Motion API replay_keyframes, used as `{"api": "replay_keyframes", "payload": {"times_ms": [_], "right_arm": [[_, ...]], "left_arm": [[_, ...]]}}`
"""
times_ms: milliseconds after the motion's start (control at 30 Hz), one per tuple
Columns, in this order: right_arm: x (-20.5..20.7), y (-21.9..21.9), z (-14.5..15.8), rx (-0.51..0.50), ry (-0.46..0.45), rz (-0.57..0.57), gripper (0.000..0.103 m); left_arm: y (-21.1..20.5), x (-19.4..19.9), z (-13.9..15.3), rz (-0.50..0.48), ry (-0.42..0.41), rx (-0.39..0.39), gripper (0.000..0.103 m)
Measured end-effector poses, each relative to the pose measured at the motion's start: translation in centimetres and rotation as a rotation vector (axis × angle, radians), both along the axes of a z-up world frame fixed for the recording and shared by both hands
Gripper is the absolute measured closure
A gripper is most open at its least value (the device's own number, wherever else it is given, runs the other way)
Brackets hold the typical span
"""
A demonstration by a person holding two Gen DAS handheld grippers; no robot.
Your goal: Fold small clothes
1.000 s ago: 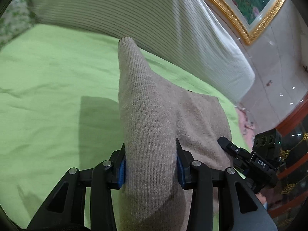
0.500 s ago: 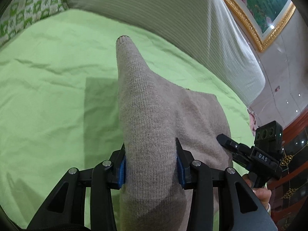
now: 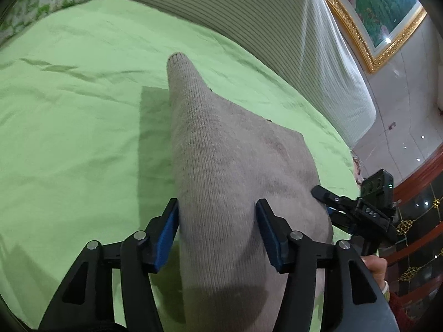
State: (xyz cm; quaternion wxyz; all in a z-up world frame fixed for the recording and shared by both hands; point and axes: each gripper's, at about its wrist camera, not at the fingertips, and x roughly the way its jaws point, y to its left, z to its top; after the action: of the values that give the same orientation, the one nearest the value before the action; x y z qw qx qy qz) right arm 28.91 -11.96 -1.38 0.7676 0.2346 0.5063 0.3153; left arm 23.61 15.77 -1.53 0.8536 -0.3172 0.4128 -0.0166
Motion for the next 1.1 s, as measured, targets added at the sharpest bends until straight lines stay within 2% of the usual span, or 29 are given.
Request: {"api": "replay_keyframes", "payload": {"times_ms": [133,300,400,467,567,667,733,767,800,867,933,1100], "right_arm": [[-2.2,-1.5,2.3,-0.001,-0.045,-0.024,0.051],[-7.3,-2.5,4.7,-0.038,-0.124,-0.014,0.051],[-10.2,-2.8,4.9,-0.085,-0.136,-0.002,0.051],[-11.8,-2.8,4.7,-0.123,-0.144,0.016,0.051],[-13.7,-2.5,3.8,-0.184,-0.152,0.036,0.051],[-14.5,-1.9,3.3,-0.211,-0.166,0.046,0.051],[-14.6,-1.2,3.1,-0.211,-0.162,0.059,0.051],[-14.6,-0.8,2.9,-0.213,-0.163,0.067,0.053],[-14.6,-0.4,2.7,-0.219,-0.166,0.070,0.062],[-14.4,0.2,2.2,-0.259,-0.158,0.077,0.077],[-14.5,0.1,2.1,-0.267,-0.155,0.079,0.092],[-14.3,-1.0,2.2,-0.232,-0.138,0.062,0.095]], "left_arm": [[-0.7,-3.1,1.5,0.025,0.017,0.083,0.037],[-2.9,-8.9,2.7,0.033,0.047,0.288,0.029],[-4.5,-11.6,2.6,0.009,0.062,0.382,0.027],[-4.9,-12.9,2.3,-0.014,0.060,0.412,0.027],[-5.9,-13.6,1.5,-0.029,0.079,0.482,0.027],[-6.3,-13.1,1.1,-0.033,0.067,0.497,0.028],[-6.9,-12.6,0.5,-0.054,0.078,0.543,0.032],[-7.2,-12.4,0.1,-0.071,0.083,0.565,0.040],[-7.6,-12.1,-0.2,-0.088,0.096,0.582,0.044],[-8.0,-11.9,-0.6,-0.123,0.096,0.587,0.060],[-8.5,-12.0,-0.7,-0.152,0.094,0.585,0.062],[-8.1,-11.7,-1.4,-0.167,0.103,0.522,0.060]]}}
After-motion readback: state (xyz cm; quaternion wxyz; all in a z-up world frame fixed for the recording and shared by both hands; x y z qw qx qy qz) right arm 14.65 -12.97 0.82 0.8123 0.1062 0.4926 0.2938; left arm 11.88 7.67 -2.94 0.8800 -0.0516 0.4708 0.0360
